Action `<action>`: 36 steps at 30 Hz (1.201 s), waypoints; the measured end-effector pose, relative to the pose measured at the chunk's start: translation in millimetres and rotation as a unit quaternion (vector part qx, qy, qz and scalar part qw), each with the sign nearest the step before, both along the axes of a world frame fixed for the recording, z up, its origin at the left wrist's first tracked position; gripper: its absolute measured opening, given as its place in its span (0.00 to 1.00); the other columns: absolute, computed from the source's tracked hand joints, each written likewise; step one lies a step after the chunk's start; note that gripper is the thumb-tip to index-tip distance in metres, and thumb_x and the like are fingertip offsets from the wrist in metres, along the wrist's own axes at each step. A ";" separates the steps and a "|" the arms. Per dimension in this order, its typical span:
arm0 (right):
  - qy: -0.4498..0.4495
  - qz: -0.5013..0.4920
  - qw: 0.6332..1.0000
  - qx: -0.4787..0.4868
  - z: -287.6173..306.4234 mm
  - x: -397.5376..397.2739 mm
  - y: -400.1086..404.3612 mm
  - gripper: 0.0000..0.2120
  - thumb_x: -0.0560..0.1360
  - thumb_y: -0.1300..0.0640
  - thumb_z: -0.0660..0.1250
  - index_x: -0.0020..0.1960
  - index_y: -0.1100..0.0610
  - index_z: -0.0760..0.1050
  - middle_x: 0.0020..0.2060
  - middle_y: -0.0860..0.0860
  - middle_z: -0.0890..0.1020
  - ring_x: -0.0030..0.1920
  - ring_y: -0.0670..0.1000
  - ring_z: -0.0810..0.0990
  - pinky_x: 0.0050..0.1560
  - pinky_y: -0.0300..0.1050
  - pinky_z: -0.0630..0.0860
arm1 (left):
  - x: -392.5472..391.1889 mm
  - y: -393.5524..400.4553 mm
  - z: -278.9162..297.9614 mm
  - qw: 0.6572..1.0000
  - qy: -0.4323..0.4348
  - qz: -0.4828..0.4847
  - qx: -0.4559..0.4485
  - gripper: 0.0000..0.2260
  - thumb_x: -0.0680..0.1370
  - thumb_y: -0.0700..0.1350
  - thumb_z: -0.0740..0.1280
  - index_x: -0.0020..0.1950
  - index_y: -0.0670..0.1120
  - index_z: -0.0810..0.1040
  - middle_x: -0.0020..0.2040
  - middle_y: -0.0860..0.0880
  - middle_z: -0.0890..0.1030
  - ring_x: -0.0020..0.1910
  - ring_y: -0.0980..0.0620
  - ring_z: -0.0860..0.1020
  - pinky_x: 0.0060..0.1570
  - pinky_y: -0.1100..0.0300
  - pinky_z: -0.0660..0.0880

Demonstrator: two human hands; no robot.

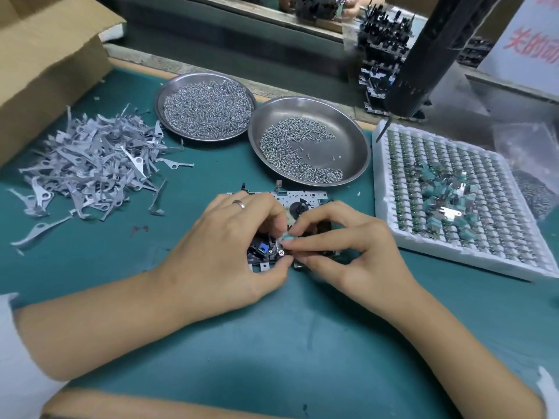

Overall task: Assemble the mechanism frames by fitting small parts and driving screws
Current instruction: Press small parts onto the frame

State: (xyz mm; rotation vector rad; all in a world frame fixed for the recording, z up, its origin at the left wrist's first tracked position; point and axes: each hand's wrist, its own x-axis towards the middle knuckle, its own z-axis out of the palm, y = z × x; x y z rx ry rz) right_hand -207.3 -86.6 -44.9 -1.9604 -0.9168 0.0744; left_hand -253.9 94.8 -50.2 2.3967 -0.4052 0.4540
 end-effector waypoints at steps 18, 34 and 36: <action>-0.127 -0.346 0.903 0.220 63.5 34.8 5.9 0.29 0.74 0.53 0.70 0.71 0.53 0.62 0.58 0.52 0.75 0.58 0.50 0.75 0.61 0.53 0.72 | 4.3 2.5 -0.4 0.999 -0.007 -0.030 -0.030 0.10 0.68 0.53 0.67 0.43 0.49 0.82 0.39 0.62 0.77 0.42 0.59 0.75 0.53 0.60 0.69; -0.051 -0.219 0.907 0.356 98.5 41.5 52.3 0.23 0.74 0.62 0.66 0.66 0.55 0.62 0.37 0.56 0.73 0.29 0.57 0.73 0.29 0.47 0.75 | 5.6 5.5 -5.3 0.998 -0.006 -0.038 -0.049 0.09 0.67 0.54 0.68 0.42 0.52 0.82 0.38 0.64 0.78 0.42 0.63 0.74 0.54 0.64 0.68; -0.023 -0.157 0.911 0.382 90.0 30.9 54.6 0.15 0.74 0.64 0.65 0.57 0.53 0.65 0.32 0.54 0.72 0.24 0.54 0.71 0.27 0.43 0.71 | 5.2 5.6 -5.4 0.998 0.001 -0.035 -0.056 0.09 0.67 0.53 0.68 0.42 0.52 0.82 0.38 0.62 0.79 0.42 0.62 0.74 0.55 0.64 0.68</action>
